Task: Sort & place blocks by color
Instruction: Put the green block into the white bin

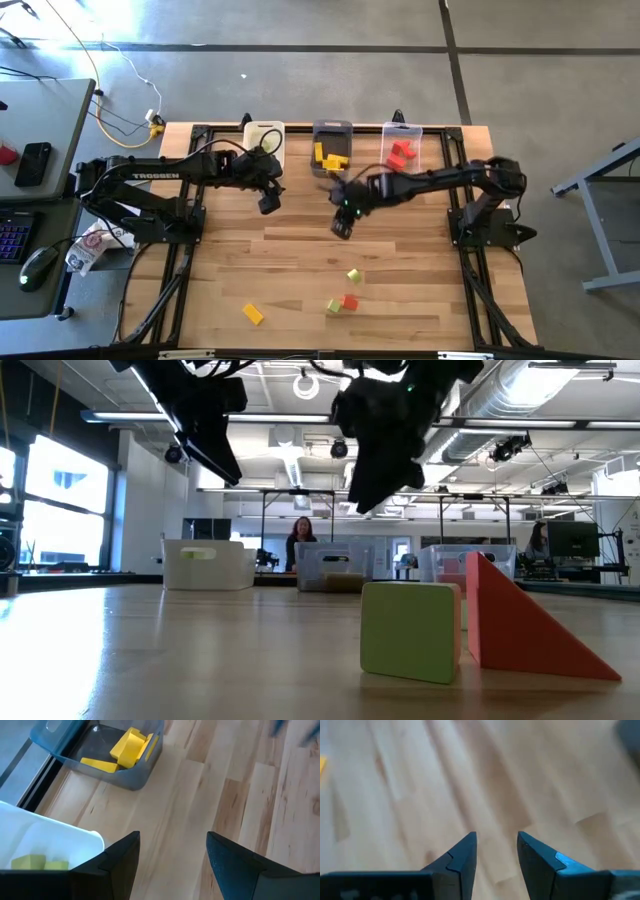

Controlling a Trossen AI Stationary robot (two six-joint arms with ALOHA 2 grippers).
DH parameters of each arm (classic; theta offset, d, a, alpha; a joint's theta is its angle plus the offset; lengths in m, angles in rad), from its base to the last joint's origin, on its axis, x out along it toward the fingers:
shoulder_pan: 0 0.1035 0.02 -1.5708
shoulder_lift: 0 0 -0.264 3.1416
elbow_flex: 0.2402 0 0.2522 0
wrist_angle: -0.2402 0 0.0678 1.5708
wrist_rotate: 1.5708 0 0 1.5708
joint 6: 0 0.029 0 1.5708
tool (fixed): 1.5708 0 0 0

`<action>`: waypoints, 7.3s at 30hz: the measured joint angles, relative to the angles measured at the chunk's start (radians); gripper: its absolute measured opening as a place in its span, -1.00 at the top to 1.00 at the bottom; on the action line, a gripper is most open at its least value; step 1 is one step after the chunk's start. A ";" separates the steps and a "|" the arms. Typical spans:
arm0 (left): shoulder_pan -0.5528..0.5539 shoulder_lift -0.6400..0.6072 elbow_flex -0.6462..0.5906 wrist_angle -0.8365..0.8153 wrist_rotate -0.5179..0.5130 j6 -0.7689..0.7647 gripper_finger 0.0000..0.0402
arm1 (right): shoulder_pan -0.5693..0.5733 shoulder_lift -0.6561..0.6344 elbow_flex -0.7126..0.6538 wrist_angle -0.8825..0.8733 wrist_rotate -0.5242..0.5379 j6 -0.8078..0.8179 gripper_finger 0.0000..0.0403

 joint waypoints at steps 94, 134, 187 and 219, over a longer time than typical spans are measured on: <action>0.000 0.000 0.000 -0.022 0.008 -0.218 -0.06 | 0.506 0.277 0.003 -0.057 0.235 0.739 0.23; -0.116 0.000 0.000 -0.002 0.211 0.176 -0.06 | 0.327 0.151 0.000 0.095 0.273 0.342 0.51; -0.142 0.011 0.000 0.309 0.095 0.232 -0.06 | 0.006 0.012 0.000 0.528 0.091 -0.465 0.51; -0.142 0.010 0.001 0.284 0.136 0.256 0.39 | 0.000 -0.007 -0.002 0.548 0.095 -0.458 0.51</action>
